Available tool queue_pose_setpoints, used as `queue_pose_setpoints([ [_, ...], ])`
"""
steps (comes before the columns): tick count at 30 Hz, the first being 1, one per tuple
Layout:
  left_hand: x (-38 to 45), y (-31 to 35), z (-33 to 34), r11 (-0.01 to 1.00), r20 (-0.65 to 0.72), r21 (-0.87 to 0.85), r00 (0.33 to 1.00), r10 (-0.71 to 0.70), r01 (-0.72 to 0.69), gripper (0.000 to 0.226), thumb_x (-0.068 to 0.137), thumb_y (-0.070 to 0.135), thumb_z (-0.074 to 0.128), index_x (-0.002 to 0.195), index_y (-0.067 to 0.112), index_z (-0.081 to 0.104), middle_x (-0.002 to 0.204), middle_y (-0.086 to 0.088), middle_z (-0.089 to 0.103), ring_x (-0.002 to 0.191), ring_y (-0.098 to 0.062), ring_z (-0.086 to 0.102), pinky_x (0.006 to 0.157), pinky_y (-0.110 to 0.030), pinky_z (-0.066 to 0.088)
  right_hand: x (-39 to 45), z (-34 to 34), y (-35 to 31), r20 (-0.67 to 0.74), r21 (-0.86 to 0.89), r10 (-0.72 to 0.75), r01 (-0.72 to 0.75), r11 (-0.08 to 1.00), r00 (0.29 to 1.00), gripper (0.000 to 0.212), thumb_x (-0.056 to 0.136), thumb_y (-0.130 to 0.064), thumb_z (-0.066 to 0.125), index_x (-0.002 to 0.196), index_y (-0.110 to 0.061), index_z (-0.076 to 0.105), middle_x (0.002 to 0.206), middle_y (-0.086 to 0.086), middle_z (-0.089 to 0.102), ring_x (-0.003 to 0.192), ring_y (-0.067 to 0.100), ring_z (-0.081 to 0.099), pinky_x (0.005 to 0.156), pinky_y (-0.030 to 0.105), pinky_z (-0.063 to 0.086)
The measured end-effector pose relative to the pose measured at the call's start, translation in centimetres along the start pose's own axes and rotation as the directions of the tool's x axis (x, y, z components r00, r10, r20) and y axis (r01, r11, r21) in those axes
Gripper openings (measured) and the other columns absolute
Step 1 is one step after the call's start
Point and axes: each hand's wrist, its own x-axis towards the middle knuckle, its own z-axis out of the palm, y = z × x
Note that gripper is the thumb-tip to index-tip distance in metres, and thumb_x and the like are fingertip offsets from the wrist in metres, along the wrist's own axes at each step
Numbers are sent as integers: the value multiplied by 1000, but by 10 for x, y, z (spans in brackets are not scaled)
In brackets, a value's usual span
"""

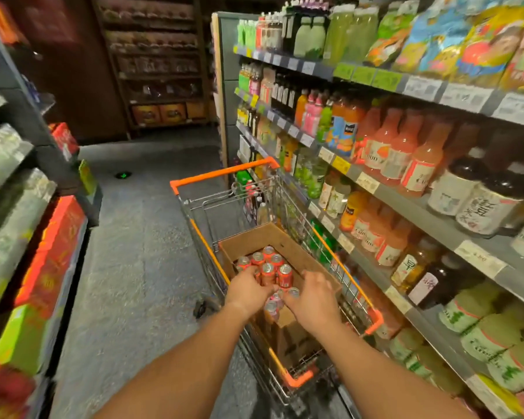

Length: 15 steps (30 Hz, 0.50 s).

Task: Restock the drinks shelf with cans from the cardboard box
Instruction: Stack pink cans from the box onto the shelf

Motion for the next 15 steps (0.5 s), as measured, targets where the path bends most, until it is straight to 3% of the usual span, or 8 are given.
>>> queue_pose_setpoints([
  [8, 80, -24, 48, 996, 17, 41, 997, -78, 77, 58, 77, 57, 72, 127, 29, 61, 117, -2, 73, 110, -29, 67, 85, -35, 54, 87, 47, 50, 131, -32, 31, -27, 999, 991, 54, 91, -45, 58, 130, -8, 48, 127, 12, 51, 121, 32, 46, 102, 41, 40],
  [11, 118, -22, 63, 994, 1, 57, 995, -96, 96, 51, 83, 50, 70, 128, 25, 62, 122, -7, 71, 113, -33, 65, 89, -36, 53, 132, 62, 68, 198, -47, 33, -24, 999, 980, 53, 90, -47, 58, 126, -8, 50, 122, 11, 53, 118, 33, 50, 100, 41, 41],
  [14, 156, -28, 85, 978, 60, 152, 986, -156, 145, 35, 89, 31, 67, 122, 17, 66, 122, -11, 70, 114, -35, 63, 91, -36, 50, 180, 91, 93, 198, -85, -41, 59, 995, 979, 49, 87, -43, 58, 113, -1, 58, 107, 15, 58, 99, 37, 58, 88, 47, 51],
  [15, 168, -34, 94, 967, 77, 184, 978, -195, 178, 34, 88, 30, 64, 119, 16, 66, 120, -11, 70, 113, -34, 64, 91, -35, 51, 195, 106, 104, 275, -136, -47, 87, 987, 960, 56, 85, -45, 57, 118, 0, 58, 113, 18, 59, 103, 38, 58, 90, 47, 50],
])
